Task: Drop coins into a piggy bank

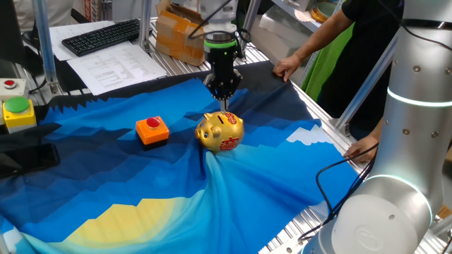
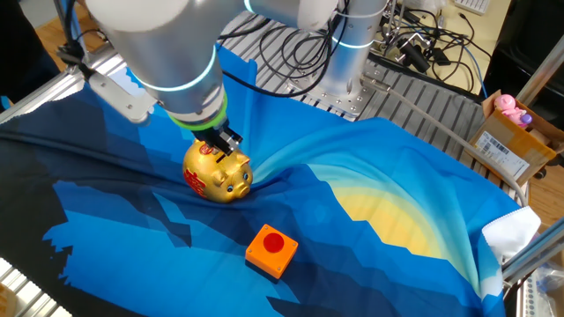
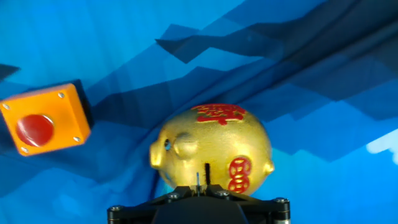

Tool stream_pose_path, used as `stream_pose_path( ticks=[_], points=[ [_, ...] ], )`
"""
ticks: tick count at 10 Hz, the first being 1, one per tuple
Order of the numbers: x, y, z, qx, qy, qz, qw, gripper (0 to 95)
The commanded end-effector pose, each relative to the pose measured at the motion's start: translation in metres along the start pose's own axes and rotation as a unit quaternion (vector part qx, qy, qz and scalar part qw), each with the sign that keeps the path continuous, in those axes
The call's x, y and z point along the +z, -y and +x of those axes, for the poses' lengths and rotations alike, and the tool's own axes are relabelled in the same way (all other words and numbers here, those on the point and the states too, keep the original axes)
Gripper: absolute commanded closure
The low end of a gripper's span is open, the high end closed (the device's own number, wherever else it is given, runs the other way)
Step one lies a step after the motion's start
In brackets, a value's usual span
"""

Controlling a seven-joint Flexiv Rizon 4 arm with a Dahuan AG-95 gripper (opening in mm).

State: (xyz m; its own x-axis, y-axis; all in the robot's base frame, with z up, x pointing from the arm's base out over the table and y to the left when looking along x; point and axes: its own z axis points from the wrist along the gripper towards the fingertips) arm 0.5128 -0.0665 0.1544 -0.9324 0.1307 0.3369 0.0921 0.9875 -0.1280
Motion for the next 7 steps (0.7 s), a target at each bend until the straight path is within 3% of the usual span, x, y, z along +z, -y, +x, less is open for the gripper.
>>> stream_pose_path(
  ticks=[1, 7],
  points=[
    [0.0028, -0.0033, 0.0004, 0.031, -0.004, -0.028, 0.9991, 95.0],
    [0.0108, -0.0130, 0.0040, 0.042, -0.002, -0.027, 0.9988, 95.0]
  ],
)
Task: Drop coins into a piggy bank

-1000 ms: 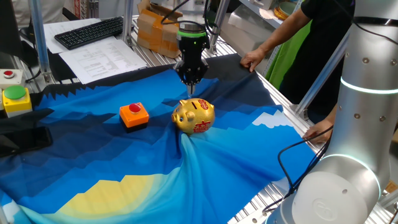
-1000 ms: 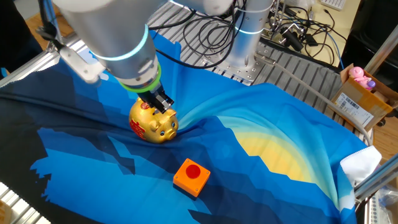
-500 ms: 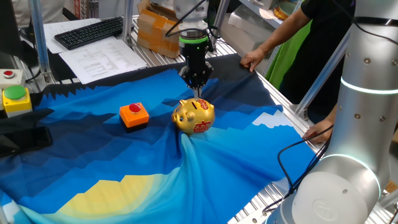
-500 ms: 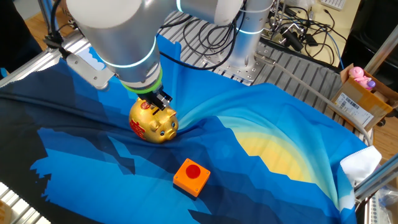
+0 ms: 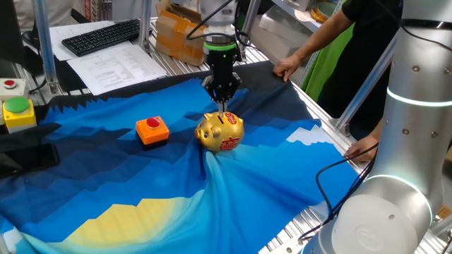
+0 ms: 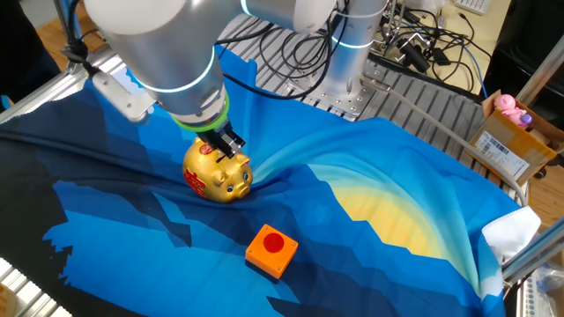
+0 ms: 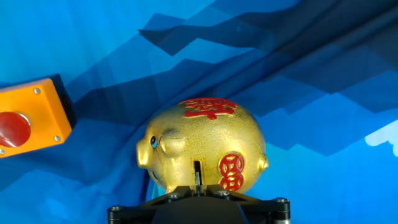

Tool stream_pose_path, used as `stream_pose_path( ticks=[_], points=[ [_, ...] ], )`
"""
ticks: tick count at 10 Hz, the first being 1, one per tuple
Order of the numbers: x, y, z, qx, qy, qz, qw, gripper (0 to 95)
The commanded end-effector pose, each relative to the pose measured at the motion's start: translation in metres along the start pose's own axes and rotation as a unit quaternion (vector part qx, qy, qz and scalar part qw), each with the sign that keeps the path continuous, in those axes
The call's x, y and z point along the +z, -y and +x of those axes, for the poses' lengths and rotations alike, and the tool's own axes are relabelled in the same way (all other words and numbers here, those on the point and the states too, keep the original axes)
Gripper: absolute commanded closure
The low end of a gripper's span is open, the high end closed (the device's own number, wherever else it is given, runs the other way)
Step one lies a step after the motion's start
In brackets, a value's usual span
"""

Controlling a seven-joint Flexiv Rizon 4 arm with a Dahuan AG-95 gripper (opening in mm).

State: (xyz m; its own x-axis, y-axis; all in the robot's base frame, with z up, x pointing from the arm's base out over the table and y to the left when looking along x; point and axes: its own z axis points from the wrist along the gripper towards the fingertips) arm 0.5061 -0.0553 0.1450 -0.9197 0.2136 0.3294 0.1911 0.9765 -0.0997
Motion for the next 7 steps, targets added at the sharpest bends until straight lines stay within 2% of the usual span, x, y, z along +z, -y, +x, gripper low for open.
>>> stream_pose_path(
  ticks=[1, 3, 5, 7],
  points=[
    [0.0015, -0.0020, -0.0004, -0.003, 0.000, 0.006, 1.0000, 95.0],
    [0.0014, -0.0019, -0.0005, -0.005, 0.001, 0.017, 0.9998, 95.0],
    [0.0007, -0.0013, -0.0007, 0.000, 0.004, 0.037, 0.9993, 95.0],
    [0.0006, -0.0011, -0.0008, 0.000, 0.005, 0.040, 0.9992, 95.0]
  ],
)
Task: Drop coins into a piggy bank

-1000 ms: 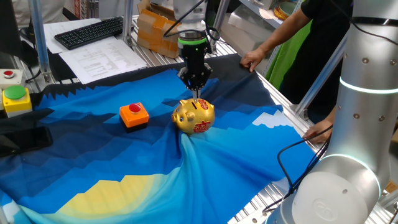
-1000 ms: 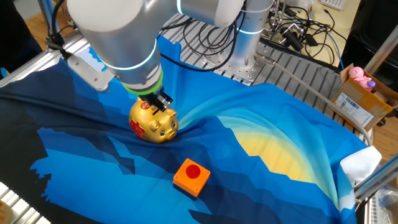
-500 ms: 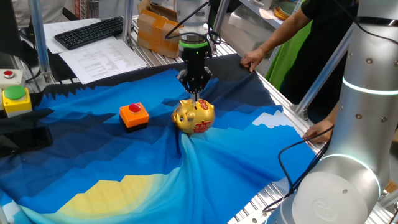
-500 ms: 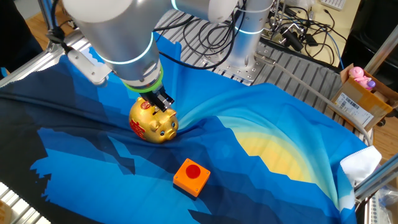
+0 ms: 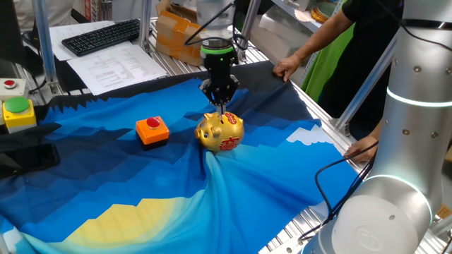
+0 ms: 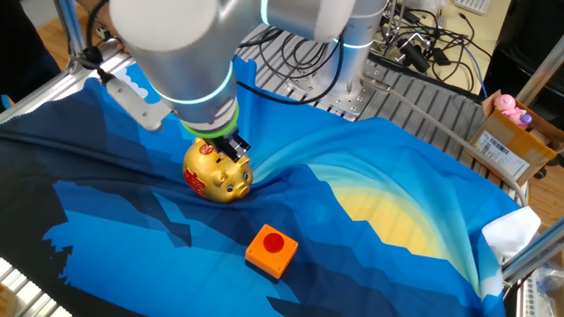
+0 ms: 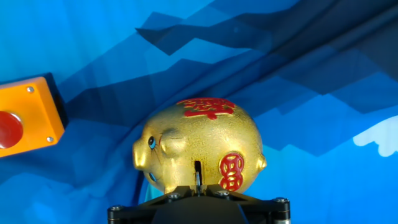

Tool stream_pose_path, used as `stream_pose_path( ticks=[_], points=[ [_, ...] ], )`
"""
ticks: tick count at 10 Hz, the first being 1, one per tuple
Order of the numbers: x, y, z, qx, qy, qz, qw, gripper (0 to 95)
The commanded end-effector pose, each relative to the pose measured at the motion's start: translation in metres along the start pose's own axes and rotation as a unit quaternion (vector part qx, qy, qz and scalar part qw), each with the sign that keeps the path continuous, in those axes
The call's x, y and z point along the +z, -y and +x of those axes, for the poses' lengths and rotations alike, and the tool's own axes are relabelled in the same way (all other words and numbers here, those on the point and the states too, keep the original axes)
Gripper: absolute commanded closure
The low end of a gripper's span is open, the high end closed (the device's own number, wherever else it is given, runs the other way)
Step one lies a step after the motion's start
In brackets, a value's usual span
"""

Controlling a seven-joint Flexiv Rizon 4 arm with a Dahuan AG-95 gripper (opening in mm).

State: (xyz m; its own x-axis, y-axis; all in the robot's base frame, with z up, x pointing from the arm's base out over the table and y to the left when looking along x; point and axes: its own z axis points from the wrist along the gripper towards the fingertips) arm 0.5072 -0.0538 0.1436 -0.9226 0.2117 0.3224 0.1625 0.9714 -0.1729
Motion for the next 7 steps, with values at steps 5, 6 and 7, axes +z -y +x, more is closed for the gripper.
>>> stream_pose_path(
  ticks=[5, 6, 7],
  points=[
    [0.0010, 0.0004, -0.0005, 0.007, 0.002, 0.005, 1.0000, 95.0],
    [0.0014, 0.0002, -0.0009, 0.007, 0.002, 0.006, 1.0000, 95.0],
    [0.0022, 0.0000, -0.0013, 0.008, 0.002, 0.007, 0.9999, 95.0]
  ],
)
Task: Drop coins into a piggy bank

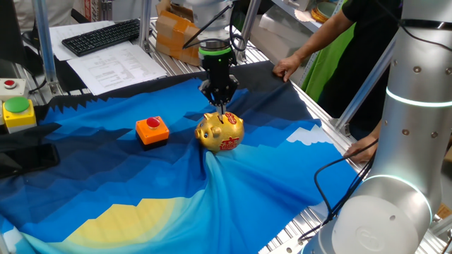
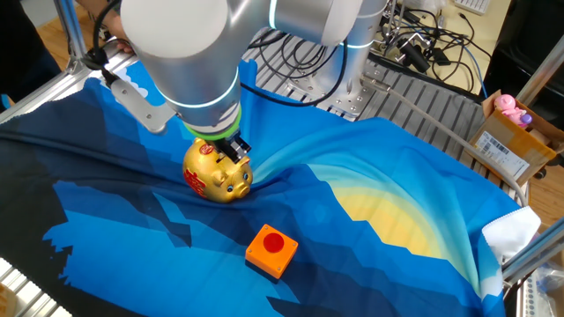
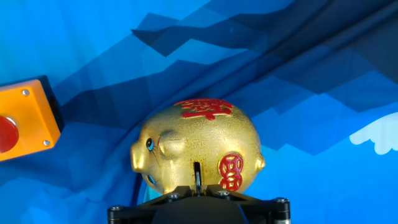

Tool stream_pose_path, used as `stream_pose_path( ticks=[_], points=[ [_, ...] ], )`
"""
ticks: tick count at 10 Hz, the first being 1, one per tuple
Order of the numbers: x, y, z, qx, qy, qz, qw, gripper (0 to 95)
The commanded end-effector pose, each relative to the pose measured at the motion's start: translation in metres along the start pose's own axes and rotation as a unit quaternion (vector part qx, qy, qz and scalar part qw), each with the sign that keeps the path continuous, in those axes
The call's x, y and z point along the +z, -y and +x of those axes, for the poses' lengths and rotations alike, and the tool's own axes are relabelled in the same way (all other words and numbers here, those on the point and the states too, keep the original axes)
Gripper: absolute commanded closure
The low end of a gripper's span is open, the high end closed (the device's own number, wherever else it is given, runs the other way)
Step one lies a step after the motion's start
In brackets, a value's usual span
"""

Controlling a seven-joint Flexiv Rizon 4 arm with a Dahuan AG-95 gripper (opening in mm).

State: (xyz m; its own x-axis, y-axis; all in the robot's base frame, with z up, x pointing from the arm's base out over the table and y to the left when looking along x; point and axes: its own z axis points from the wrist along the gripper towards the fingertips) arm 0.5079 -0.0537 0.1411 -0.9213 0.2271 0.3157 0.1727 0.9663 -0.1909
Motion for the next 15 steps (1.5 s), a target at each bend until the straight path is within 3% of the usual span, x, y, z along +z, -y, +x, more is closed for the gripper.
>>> stream_pose_path(
  ticks=[1, 4, 5, 6, 10, 11, 13, 14, 15],
  points=[
    [0.001, 0.000, 0.000, 0.000, 0.000, 0.000, 1.0000, 95.0],
    [0.003, -0.001, -0.001, -0.002, 0.002, 0.001, 1.0000, 95.0],
    [0.003, -0.001, -0.001, -0.004, 0.003, 0.004, 1.0000, 57.0],
    [0.003, -0.001, -0.001, -0.005, 0.003, 0.004, 1.0000, 38.0],
    [0.004, -0.001, -0.001, -0.016, 0.001, -0.004, 0.9999, 38.0],
    [0.005, -0.002, -0.001, -0.021, -0.001, -0.017, 0.9996, 95.0],
    [0.006, -0.005, 0.002, -0.030, -0.005, -0.048, 0.9984, 95.0],
    [0.005, -0.008, 0.003, -0.036, 0.000, -0.066, 0.9971, 95.0],
    [0.001, -0.013, 0.003, -0.038, 0.001, -0.074, 0.9966, 95.0]
  ],
)
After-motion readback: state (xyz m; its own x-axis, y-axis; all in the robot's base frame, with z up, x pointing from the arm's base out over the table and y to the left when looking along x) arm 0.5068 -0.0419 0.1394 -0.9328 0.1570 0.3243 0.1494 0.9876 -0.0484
